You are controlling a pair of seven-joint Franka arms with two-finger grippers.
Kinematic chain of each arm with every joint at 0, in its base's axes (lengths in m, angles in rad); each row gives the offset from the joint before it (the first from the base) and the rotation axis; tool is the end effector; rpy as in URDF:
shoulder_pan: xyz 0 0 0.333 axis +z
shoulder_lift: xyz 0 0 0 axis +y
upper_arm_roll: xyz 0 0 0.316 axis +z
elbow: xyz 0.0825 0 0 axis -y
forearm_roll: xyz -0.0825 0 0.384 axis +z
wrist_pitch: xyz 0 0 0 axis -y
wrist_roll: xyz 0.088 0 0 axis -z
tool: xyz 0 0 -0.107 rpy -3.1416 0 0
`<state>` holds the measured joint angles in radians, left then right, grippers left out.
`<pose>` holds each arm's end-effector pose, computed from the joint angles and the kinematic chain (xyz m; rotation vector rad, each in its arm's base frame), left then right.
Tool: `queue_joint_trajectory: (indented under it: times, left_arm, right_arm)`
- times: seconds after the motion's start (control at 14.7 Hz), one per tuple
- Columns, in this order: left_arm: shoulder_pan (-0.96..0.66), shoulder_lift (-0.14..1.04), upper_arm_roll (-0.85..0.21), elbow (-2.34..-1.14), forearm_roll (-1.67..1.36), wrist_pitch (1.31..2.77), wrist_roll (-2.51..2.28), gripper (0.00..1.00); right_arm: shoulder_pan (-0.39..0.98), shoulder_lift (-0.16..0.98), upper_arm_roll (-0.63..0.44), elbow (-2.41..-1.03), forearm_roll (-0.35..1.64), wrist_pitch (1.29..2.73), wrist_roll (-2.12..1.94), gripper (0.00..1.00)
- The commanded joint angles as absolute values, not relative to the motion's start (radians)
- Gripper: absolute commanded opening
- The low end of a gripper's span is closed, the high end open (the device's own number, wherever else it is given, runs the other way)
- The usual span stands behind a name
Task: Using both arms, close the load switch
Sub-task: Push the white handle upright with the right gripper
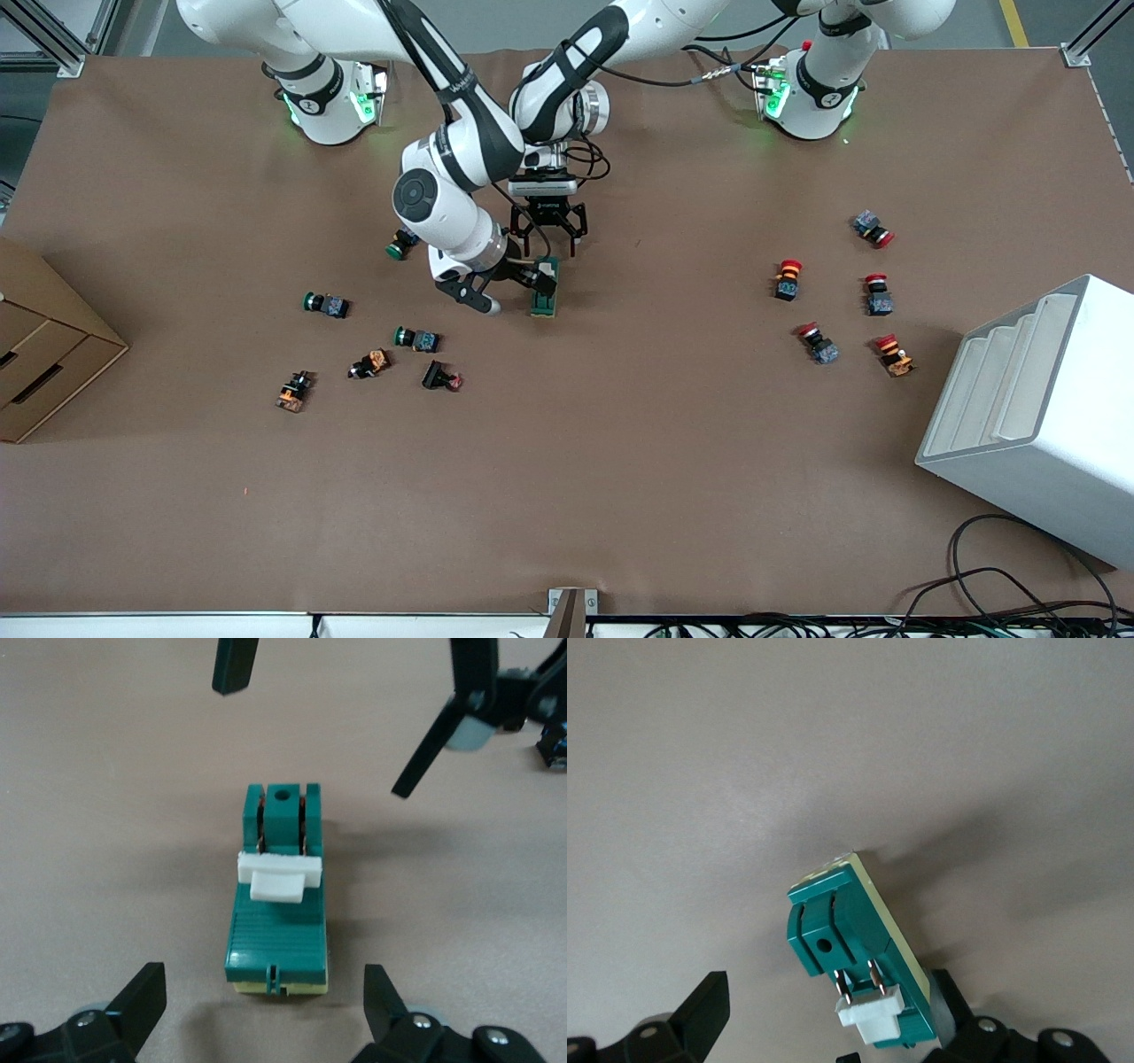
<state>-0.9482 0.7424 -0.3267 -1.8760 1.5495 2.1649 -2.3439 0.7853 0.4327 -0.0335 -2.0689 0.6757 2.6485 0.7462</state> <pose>0.2176 -0.5693 0.1161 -2.8310 0.0894 -1.2935 0.4502 0.3984 0.2304 -2.6746 0.7799 0.1834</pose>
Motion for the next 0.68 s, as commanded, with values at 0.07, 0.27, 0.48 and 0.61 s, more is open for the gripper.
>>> queue_joint_trajectory:
  times: [0.07,0.27,0.48,0.61]
  left_arm:
    - [-0.977,0.772,-0.322,-1.852,1.574,2.137,-2.408,0.99]
    - [-0.977,0.772,-0.322,-1.853,1.574,2.137,-2.437,0.99]
    - [-0.980,0.770,-0.322,-1.853,1.574,2.137,-2.459,0.99]
    - [-0.982,0.772,-0.322,-1.855,1.578,2.137,-2.473,0.99]
  right_arm:
    - [0.842,0.446,-0.044,-2.083,0.770,2.706,0.753,1.00]
    - [0.879,0.478,-0.043,-2.083,0.818,2.750,0.753,1.00]
    - [0.903,0.488,-0.044,-2.082,0.850,2.755,0.753,1.00]
    - [0.908,0.488,-0.043,-2.082,0.865,2.755,0.753,1.00]
